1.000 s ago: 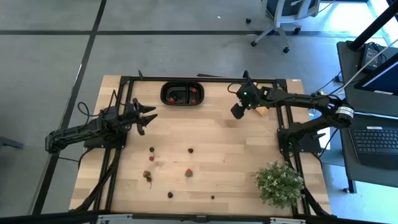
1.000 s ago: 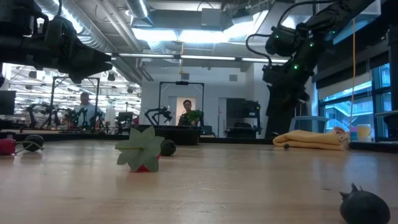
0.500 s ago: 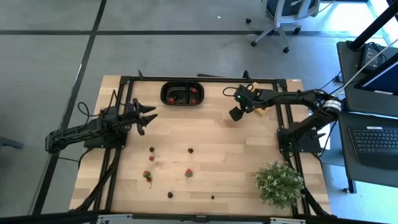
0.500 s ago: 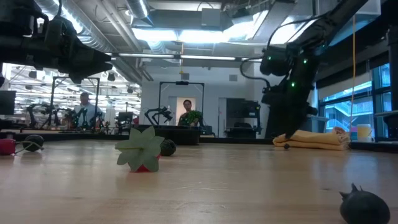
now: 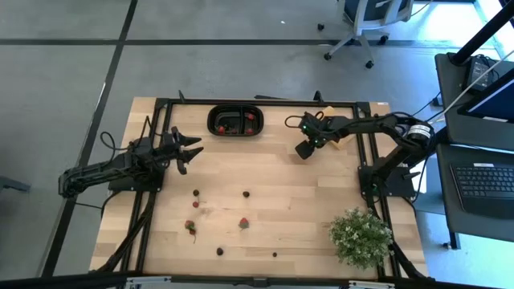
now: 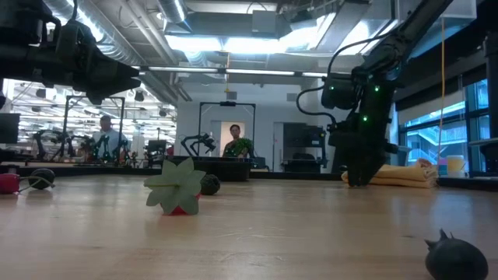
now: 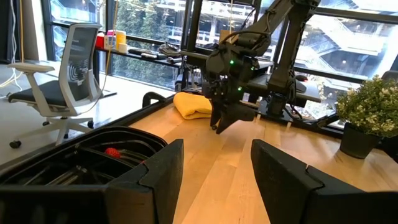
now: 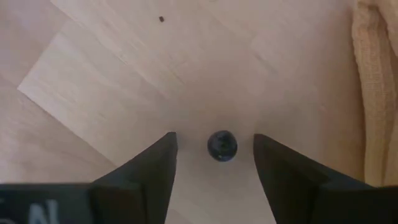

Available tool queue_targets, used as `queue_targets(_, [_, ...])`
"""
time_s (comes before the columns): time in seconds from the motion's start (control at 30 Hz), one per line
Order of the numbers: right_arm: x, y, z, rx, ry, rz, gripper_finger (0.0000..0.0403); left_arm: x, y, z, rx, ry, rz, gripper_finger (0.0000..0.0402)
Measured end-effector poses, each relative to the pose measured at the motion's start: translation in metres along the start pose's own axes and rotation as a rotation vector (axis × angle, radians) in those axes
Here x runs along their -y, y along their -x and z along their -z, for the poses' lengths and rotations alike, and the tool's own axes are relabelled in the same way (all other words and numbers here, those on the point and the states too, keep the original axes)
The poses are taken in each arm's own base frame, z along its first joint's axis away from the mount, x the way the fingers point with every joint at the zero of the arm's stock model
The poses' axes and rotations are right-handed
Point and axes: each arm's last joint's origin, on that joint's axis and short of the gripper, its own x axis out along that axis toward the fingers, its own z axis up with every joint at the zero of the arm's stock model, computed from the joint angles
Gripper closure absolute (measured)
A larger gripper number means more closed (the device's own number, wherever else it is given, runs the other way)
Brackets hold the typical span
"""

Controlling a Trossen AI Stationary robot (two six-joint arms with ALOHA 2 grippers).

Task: Pick and placing Produce into tupperware
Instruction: Put the top blueberry into the black bin

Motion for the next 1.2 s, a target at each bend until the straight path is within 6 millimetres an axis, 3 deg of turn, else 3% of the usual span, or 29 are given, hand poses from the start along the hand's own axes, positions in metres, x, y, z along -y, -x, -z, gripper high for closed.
queue_targets(0.57, [0.0, -0.001, 0.0, -0.003, 0.036, 0.001, 0.032, 0.0, 0.0, 0.0, 0.0, -0.001, 0.0, 0.022])
queue_targets(0.83, [-0.008, 0.007, -0.012, 0.013, 0.114, -0.015, 0.0346, 0.0, 0.0, 0.0, 0.001, -0.001, 0.0, 0.022])
queue_targets(1.03, [-0.027, 0.035, -0.042, 0.111, 0.166, -0.107, 0.0345, 0.0, 0.0, 0.0, 0.0, -0.001, 0.0, 0.022])
queue_targets(1.2, [-0.048, 0.076, -0.079, 0.292, 0.253, -0.168, 0.0346, 0.0, 0.0, 0.0, 0.001, -0.001, 0.0, 0.022])
